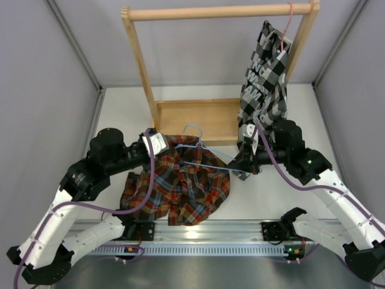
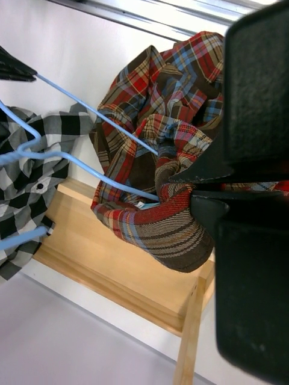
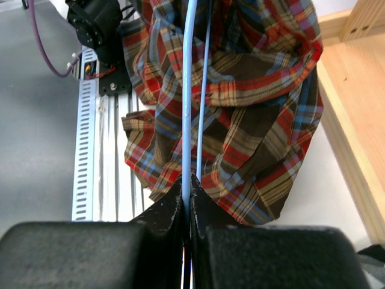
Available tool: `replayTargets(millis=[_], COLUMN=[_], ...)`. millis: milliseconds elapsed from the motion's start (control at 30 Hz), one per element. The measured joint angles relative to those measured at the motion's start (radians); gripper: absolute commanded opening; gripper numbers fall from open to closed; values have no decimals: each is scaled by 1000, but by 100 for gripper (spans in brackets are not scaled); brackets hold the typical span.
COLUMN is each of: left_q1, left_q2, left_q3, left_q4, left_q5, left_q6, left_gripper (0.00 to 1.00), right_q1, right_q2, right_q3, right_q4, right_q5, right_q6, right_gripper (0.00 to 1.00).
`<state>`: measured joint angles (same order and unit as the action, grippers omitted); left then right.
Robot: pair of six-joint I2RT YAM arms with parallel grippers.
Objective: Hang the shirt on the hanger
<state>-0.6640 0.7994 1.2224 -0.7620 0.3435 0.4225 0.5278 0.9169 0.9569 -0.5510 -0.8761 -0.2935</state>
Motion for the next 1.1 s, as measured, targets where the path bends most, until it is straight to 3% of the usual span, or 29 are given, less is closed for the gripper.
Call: replayTargets(millis=[200,333,433,600,700,867,1000,1100], left_q1=[0,0,0,0,0,0,0,0], left_q2=[-27,-21,8,146,266,457,513,520], left_q3=[-47,-52,-46,60,165,360,387,354], left_q4=[30,39,40,25,27,39,122,222], left_q5=[14,150,263,361,345,256,165,61], left_q6=[54,102,127,155,140,50,-31,-97], left_gripper=[3,8,1,0,0,0,0,0], right_q1=[0,0,0,11,55,227,317,328], right_q2=[-21,16,38,-76,-241,-486,-574,-587], right_q3=[-21,-21,-51,-244,-352,-399,-364,-306], right_q4=[-41,-17,105,429,529,541,437,295], right_q5=[-30,-72,-70,58,283,810,1175,1304], right_q6=[-18,-1,83,295,401,460,484,499], right_gripper=[0,0,0,0,0,0,0,0])
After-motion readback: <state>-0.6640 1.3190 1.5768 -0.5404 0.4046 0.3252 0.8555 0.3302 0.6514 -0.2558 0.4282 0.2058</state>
